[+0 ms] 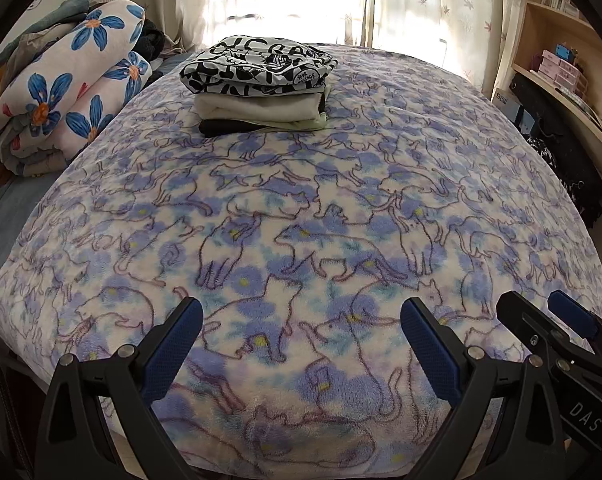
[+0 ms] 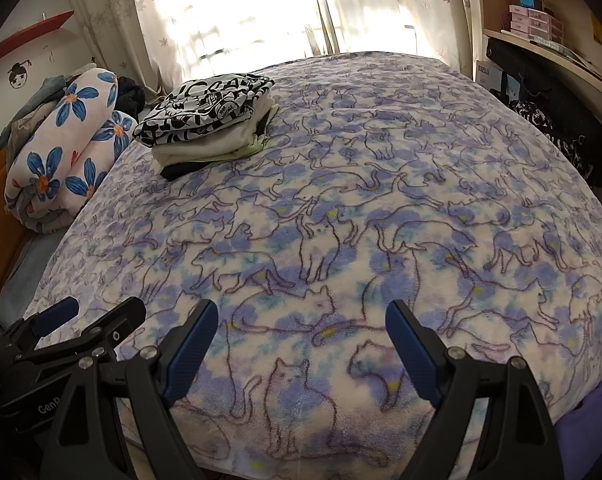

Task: Fold large clothes

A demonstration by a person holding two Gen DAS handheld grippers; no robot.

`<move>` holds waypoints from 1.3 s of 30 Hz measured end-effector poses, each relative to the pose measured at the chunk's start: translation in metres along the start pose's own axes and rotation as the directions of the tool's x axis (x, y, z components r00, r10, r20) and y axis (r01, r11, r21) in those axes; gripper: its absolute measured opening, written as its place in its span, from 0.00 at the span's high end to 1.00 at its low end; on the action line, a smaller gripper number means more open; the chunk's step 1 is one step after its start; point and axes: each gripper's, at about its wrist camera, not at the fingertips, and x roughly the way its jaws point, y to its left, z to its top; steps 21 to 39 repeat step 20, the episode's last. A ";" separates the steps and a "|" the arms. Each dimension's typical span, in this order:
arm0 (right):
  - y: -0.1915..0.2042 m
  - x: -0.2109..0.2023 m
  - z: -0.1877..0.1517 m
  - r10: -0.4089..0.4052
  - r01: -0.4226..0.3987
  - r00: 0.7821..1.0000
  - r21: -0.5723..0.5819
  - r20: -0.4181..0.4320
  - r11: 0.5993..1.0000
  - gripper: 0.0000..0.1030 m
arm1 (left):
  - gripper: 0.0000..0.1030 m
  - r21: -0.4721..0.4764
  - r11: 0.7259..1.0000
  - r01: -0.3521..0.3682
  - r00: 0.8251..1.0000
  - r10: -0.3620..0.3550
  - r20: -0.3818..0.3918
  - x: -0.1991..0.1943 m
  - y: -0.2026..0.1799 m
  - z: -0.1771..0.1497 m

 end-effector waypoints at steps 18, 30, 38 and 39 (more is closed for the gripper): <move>0.000 0.000 -0.001 -0.001 0.001 1.000 -0.002 -0.001 1.000 0.16 | 0.07 -0.005 1.000 0.004 1.000 -0.004 -0.008 0.002 0.000 -0.004; 0.001 0.000 0.000 -0.001 0.001 1.000 -0.002 -0.002 1.000 0.16 | 0.07 -0.005 1.000 0.005 1.000 -0.005 -0.010 0.002 0.000 -0.007; 0.001 0.000 0.000 -0.001 0.001 1.000 -0.002 -0.002 1.000 0.16 | 0.07 -0.005 1.000 0.005 1.000 -0.005 -0.010 0.002 0.000 -0.007; 0.001 0.000 0.000 -0.001 0.001 1.000 -0.002 -0.002 1.000 0.16 | 0.07 -0.005 1.000 0.005 1.000 -0.005 -0.010 0.002 0.000 -0.007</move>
